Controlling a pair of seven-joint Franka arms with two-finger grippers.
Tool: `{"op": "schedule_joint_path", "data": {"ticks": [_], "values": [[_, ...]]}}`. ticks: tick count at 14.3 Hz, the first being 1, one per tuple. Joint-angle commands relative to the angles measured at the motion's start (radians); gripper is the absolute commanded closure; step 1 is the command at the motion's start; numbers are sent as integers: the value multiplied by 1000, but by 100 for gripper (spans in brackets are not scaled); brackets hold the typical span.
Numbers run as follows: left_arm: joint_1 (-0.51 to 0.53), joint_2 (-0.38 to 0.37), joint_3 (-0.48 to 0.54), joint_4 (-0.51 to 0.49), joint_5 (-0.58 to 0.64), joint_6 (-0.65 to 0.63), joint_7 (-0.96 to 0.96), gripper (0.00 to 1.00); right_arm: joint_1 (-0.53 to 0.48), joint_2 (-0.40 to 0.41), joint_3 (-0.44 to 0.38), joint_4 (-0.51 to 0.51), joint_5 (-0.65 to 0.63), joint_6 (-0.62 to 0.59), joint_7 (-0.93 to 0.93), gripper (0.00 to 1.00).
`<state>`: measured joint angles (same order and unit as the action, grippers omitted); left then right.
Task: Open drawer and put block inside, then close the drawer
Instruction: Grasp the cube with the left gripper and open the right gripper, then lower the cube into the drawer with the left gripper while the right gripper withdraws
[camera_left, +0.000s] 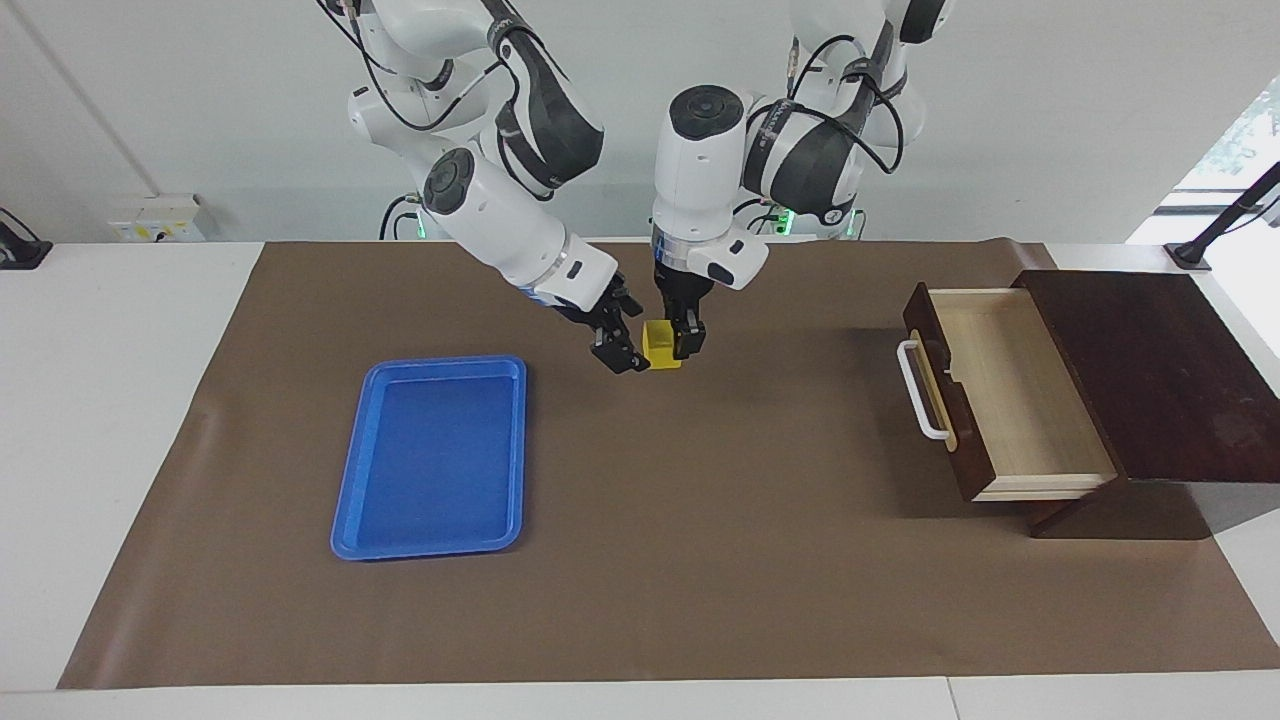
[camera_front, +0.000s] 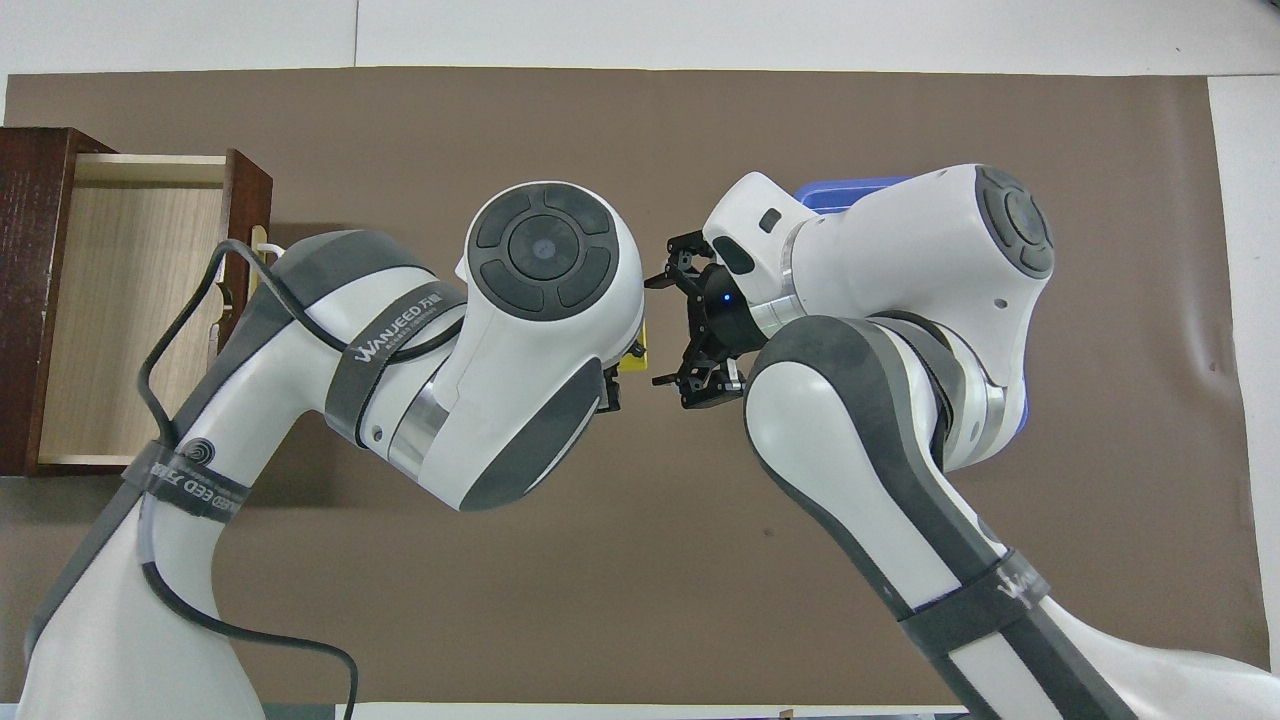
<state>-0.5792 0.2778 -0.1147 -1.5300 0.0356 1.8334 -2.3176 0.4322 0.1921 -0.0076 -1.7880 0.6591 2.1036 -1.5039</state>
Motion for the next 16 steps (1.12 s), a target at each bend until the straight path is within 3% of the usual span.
{"op": "schedule_joint_path", "data": {"ticks": [1,5,10,16], "values": [[80,-67,6,7,6,-109,125,100,-70,-11,3,9,-3,-80,19,0],[290,-169,4,-9,-22,-200,373,100,-186,-57,-2,7,-13,-187,39,0],[539,-175,6,-28,-22,-192,638,100,-335,-112,-8,9,-114,-273,106,0],[719,-284,7,-300,-22,44,762,100,-418,-207,-11,16,-232,-370,240,0]]}}
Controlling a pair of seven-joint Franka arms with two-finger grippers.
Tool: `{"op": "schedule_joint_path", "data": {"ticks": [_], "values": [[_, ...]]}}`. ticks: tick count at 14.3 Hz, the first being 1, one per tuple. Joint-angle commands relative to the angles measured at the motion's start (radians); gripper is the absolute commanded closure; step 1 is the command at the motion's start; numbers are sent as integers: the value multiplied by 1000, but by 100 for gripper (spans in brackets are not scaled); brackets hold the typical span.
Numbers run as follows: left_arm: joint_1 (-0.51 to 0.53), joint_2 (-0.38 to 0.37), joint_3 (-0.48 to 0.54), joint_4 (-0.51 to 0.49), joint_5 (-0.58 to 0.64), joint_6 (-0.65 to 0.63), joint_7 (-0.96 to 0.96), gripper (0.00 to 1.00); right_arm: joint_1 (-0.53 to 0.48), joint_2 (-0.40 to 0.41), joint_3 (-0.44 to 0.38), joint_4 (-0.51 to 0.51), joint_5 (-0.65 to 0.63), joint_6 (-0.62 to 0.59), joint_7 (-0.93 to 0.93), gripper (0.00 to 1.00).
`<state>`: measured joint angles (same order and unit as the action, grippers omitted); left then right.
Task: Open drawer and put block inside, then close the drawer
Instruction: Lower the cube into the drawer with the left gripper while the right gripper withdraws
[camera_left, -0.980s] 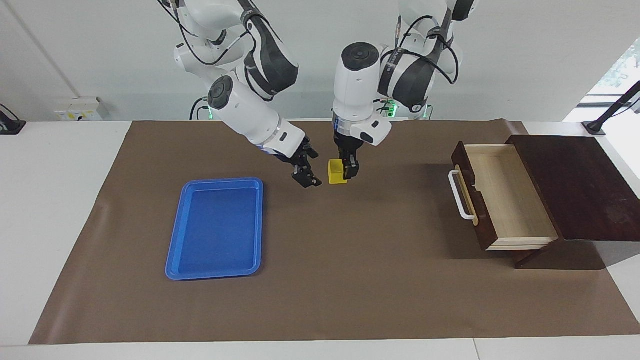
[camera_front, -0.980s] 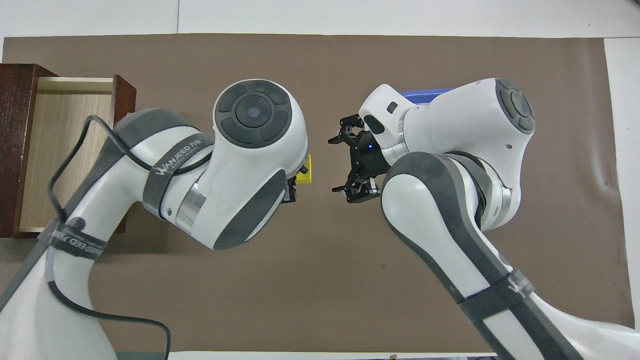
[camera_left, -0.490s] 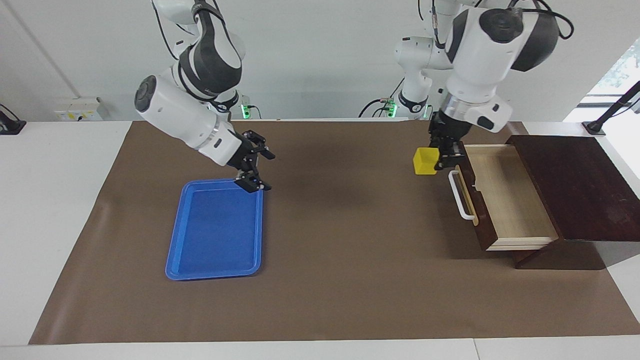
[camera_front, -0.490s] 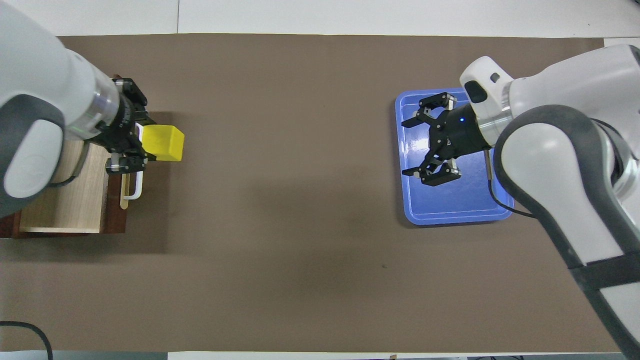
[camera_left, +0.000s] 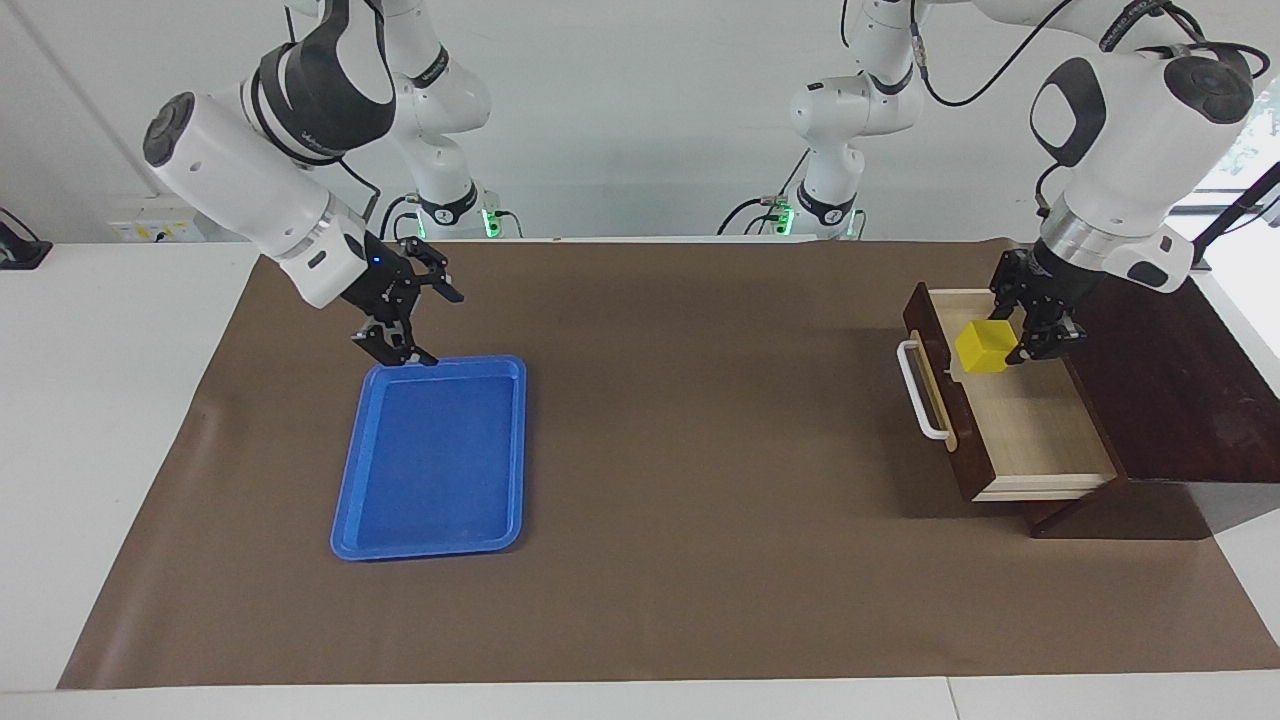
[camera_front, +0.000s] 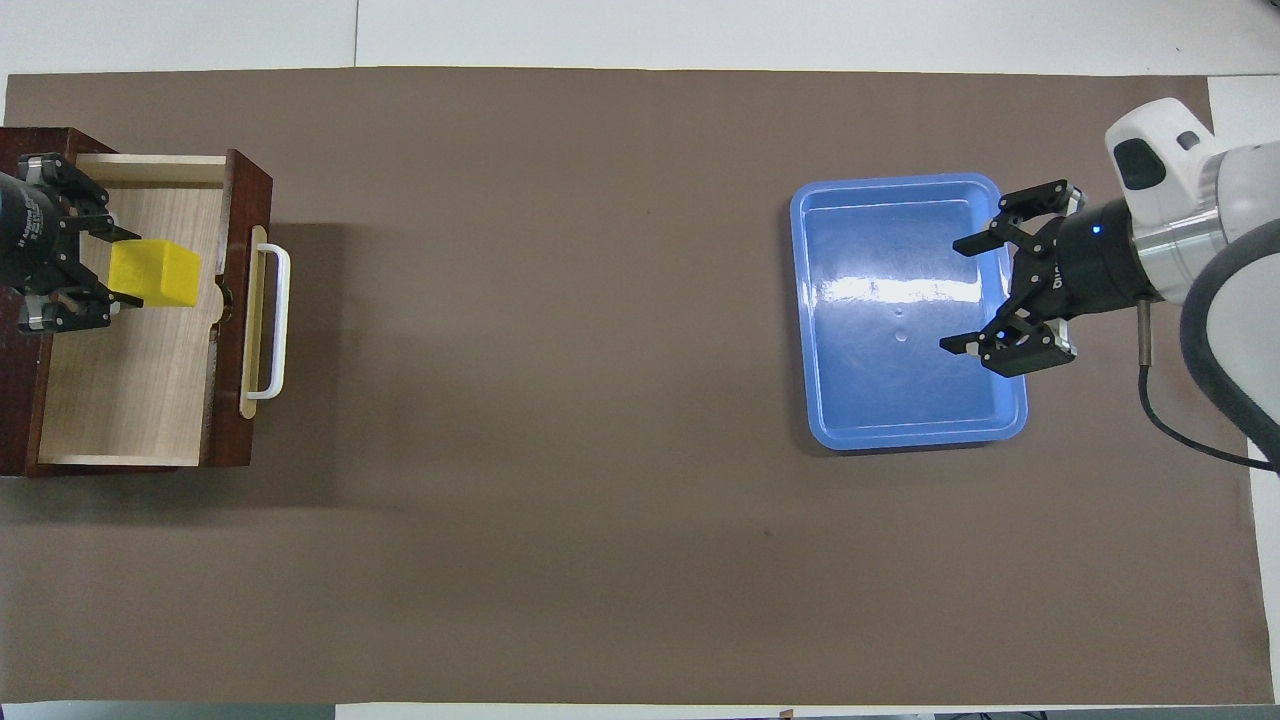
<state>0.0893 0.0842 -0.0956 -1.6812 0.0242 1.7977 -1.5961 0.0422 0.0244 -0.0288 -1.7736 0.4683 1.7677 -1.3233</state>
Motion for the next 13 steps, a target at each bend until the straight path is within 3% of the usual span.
{"op": "schedule_joint_path", "data": {"ticks": [1,7,8,9,10,13], "values": [[68,-98,-12,-181,-10,109,53,100,-39,-46,10,13,-63,-51,85,0],[87,-101,-10,-340,-10,238,67,100,-85,-60,10,137,-189,-212,415,0],[87,-100,-10,-347,-10,239,67,85,-94,-58,10,160,-204,-244,487,0],[89,-100,-10,-347,-10,241,74,38,-102,-60,10,180,-218,-272,575,0],[89,-96,-10,-339,-10,239,83,4,-101,-60,10,197,-244,-299,672,0],[64,-55,-15,-198,-1,146,81,0,-87,-58,12,253,-356,-369,902,0]]}}
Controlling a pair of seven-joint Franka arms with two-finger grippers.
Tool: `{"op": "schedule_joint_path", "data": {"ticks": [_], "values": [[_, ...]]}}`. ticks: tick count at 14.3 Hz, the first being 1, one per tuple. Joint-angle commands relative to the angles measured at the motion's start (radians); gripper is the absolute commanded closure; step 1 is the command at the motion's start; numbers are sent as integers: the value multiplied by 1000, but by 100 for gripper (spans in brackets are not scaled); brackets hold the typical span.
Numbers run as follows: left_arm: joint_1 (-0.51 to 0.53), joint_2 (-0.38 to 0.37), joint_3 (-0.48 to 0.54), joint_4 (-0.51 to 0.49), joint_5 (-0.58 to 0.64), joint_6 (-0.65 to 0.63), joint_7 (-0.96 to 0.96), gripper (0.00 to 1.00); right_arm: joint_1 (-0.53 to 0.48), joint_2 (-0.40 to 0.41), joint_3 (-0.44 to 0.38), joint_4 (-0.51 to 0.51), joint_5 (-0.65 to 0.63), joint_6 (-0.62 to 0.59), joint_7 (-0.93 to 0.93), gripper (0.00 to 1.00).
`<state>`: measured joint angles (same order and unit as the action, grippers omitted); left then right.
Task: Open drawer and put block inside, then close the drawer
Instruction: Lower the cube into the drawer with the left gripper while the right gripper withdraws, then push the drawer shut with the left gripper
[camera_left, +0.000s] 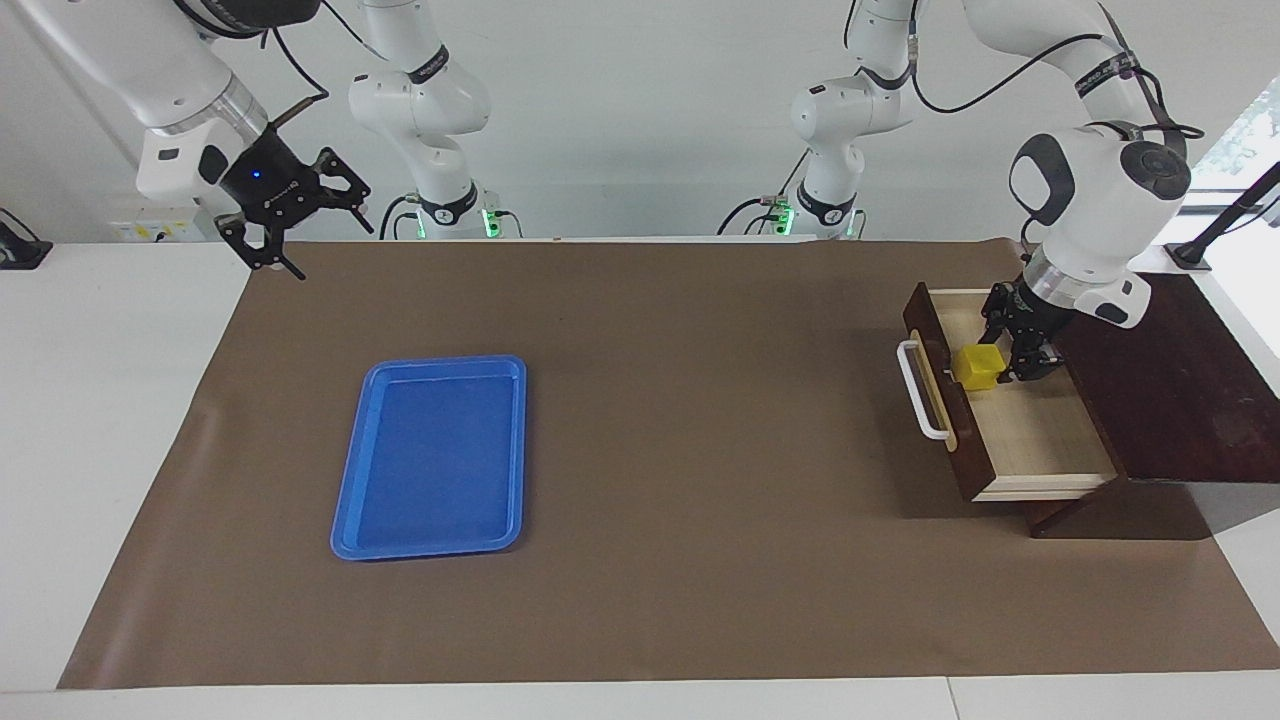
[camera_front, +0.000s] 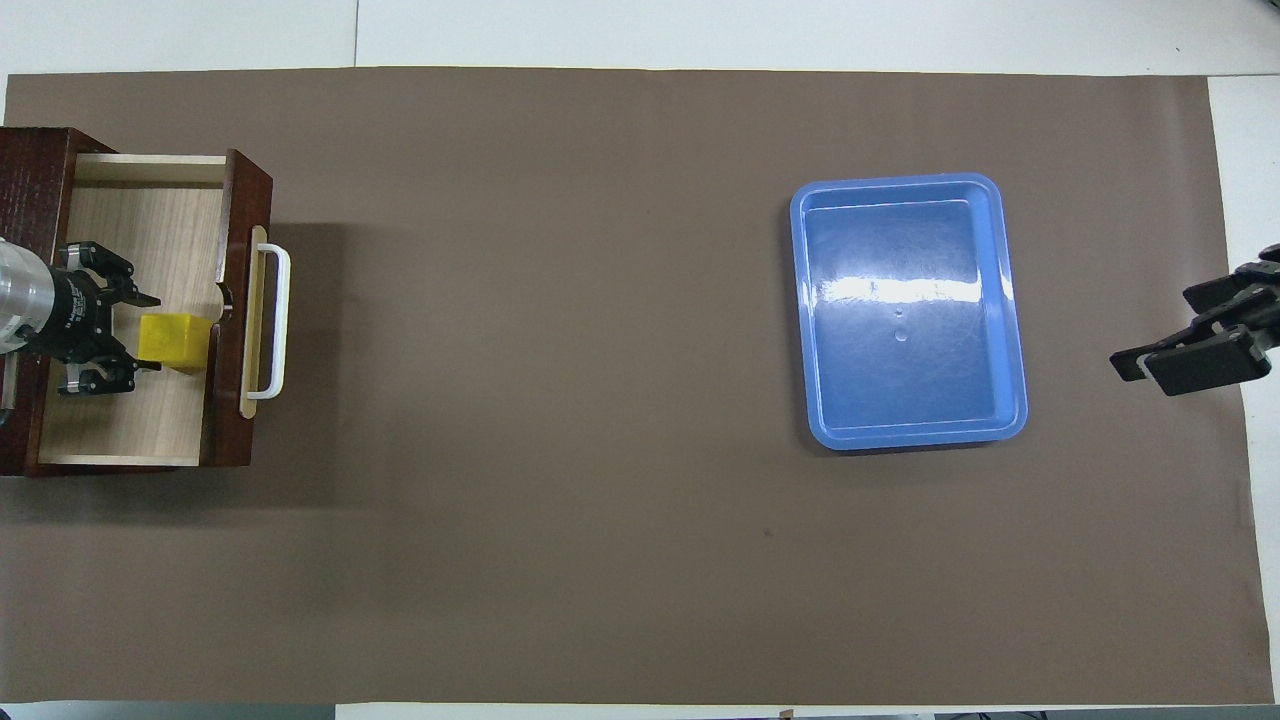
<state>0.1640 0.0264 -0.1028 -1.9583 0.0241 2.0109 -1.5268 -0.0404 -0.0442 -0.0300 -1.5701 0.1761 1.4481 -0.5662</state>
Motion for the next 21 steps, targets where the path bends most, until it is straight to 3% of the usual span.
{"op": "schedule_joint_path", "data": {"ticks": [1,4,8,13,21], "values": [[-36,24,-11,144,-10,-111,-4,0,-1,10,16,50,-104,-54,228,0],[-183,52,-9,177,-1,-118,-99,0,1,-3,30,22,-191,-54,418,0],[-239,49,-8,67,13,-12,-144,0,1,3,32,-33,-244,50,440,0],[-182,52,-6,32,48,66,-118,0,-3,23,30,-44,-230,77,447,0],[23,63,-5,41,108,75,69,0,-7,20,24,-42,-198,47,456,0]]}}
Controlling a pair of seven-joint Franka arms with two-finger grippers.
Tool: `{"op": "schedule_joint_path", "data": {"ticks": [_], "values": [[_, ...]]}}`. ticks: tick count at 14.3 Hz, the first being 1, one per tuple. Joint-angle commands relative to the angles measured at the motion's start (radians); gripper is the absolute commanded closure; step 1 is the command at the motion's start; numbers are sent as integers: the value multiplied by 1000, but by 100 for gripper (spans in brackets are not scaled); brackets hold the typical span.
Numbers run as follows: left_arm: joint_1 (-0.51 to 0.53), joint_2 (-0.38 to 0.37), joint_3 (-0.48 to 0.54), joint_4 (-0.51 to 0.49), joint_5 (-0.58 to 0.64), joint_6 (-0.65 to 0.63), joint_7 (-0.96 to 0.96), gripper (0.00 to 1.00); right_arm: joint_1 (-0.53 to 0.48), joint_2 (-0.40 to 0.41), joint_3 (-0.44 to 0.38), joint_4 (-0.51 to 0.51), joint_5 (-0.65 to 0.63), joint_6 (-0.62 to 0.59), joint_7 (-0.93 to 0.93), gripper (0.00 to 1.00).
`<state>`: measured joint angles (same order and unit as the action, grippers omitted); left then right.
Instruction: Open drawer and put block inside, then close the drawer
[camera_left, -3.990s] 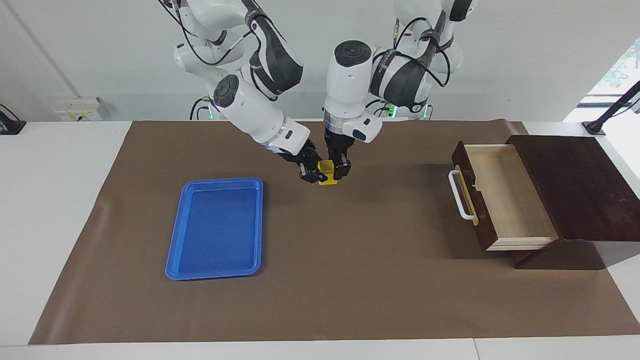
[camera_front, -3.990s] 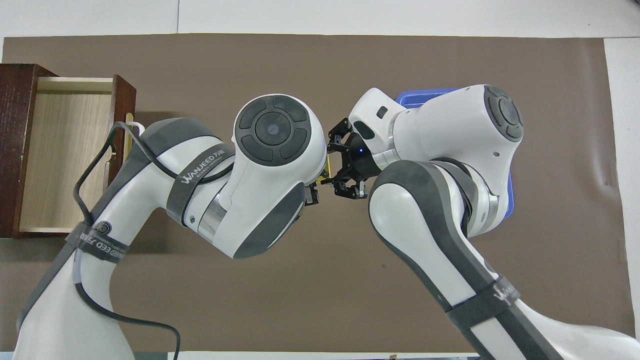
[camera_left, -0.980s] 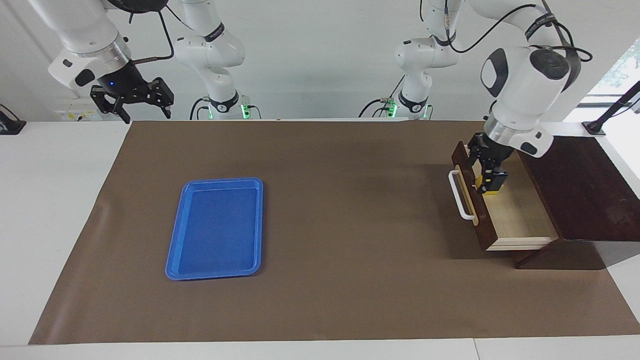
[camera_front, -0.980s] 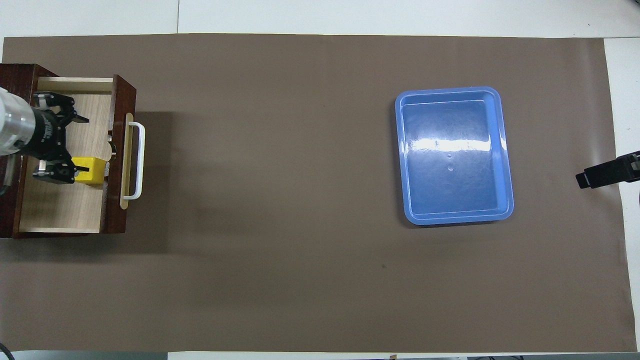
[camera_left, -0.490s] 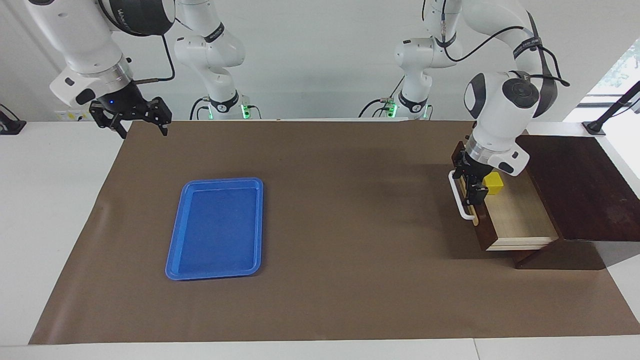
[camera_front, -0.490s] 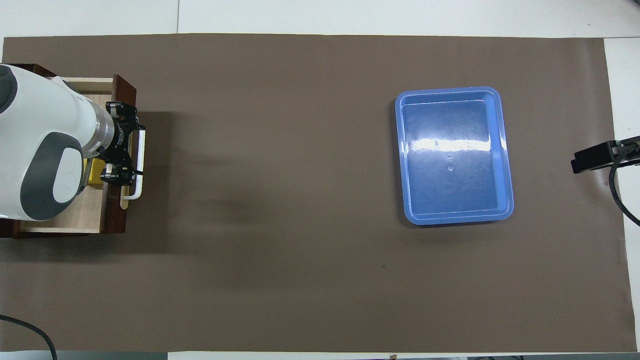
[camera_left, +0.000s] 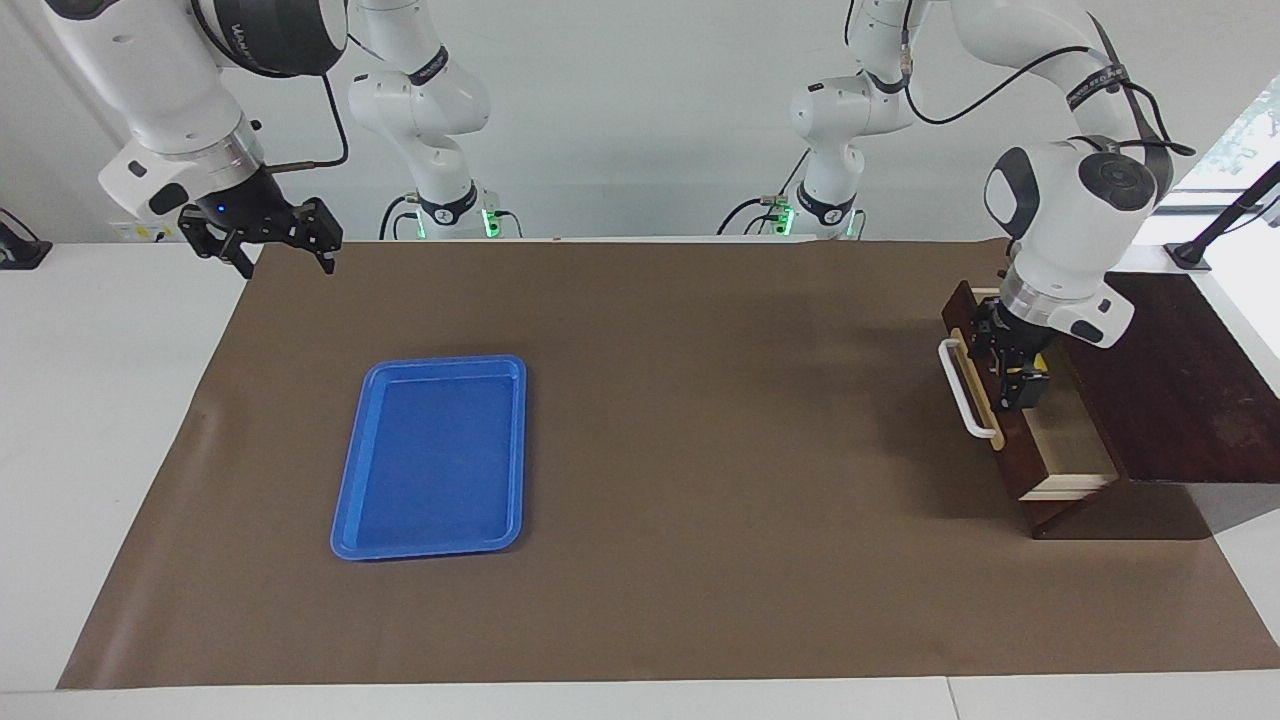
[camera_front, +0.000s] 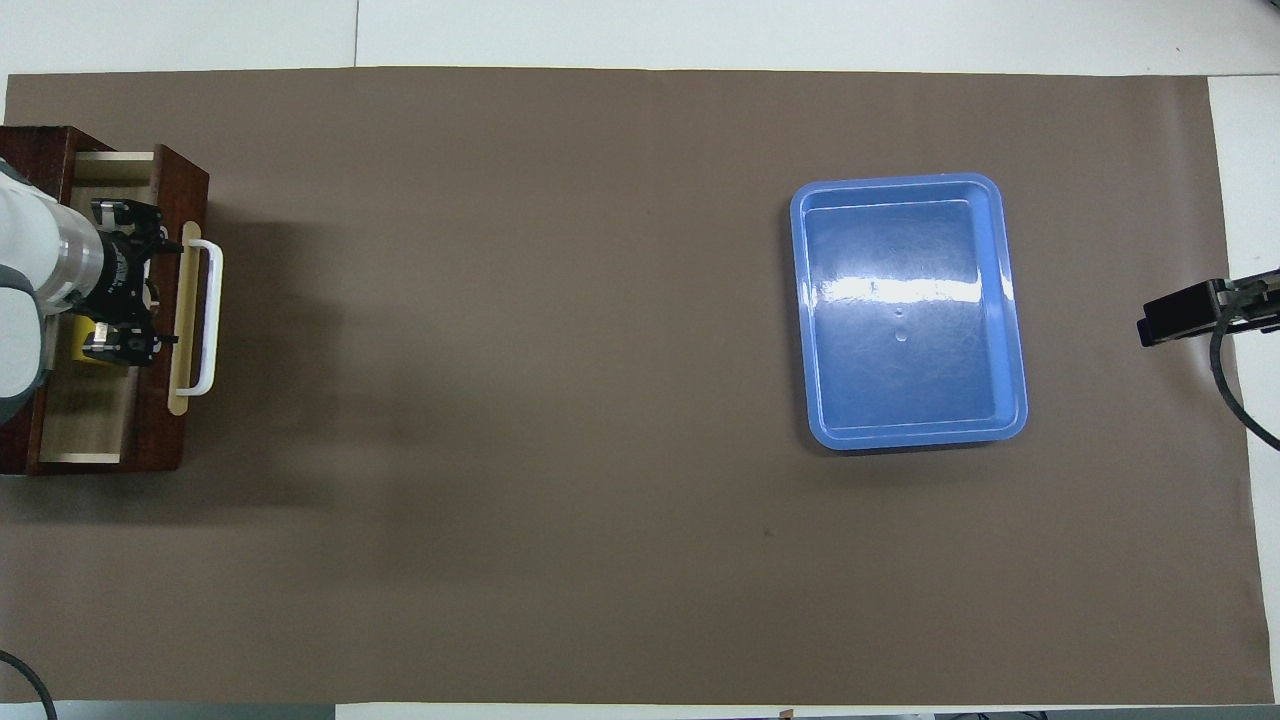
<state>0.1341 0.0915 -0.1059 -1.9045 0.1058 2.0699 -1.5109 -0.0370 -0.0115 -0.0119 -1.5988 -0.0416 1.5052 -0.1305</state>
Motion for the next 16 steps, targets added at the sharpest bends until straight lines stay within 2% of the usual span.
{"op": "schedule_joint_path", "data": {"ticks": [1,5,7,9,11,13,16], "values": [[79,-4,-2,-14,26,21,89,0,-11,-15,6,-15,20,-22,19,0],[105,2,-2,5,26,21,167,0,-11,-16,6,-13,19,-36,19,0],[96,-4,-3,66,29,-34,254,0,-7,-19,4,-13,15,-34,9,0],[84,-13,-14,197,26,-202,441,0,-6,-22,7,-16,15,-36,9,0],[24,-24,-26,303,20,-351,677,0,-9,-22,7,-16,15,-34,8,0],[-25,-45,-32,337,15,-463,896,0,-9,-22,9,-16,15,-34,6,0],[-34,-75,-58,329,-55,-528,1089,0,-9,-22,9,-16,17,-33,-12,0]]}}
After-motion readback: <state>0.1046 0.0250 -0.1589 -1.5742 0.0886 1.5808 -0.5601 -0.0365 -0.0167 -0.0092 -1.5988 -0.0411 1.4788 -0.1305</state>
